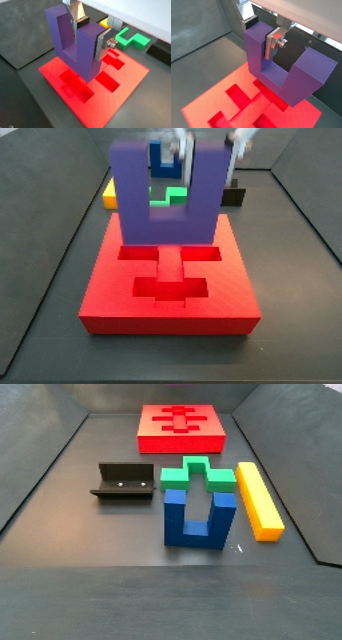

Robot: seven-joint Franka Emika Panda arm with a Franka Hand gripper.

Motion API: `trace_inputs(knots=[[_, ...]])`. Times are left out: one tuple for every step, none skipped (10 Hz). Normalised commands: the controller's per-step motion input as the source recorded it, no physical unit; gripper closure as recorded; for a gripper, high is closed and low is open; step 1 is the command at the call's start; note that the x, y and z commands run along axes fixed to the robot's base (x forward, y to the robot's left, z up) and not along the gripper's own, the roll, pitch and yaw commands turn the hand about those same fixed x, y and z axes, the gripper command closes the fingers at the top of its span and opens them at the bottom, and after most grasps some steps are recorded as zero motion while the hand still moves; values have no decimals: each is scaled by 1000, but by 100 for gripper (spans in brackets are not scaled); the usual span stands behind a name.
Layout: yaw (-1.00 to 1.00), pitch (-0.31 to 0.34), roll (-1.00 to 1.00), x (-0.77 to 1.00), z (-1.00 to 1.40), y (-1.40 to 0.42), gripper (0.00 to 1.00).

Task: Pick up the purple object. Move up. Move to above the board. Insert the purple object.
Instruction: Insert the purple object.

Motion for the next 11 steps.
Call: trace_inputs(knots=[[17,-54,229,0,-554,-466,100],[29,-86,249,40,-557,-420,100],[40,-83,251,114,-514,-337,100],[66,-63,246,131,-460,-260,100],[126,-71,206,231,-411,-109,100],[234,-109,84,240,-271,6,100],[294,-114,47,200,-220,71,100],[291,-93,39,146,-197,23,100],[217,-47,50,66,-200,17,100],[66,0,76,63,-57,217,100],[0,10,131,20,0,306,100]])
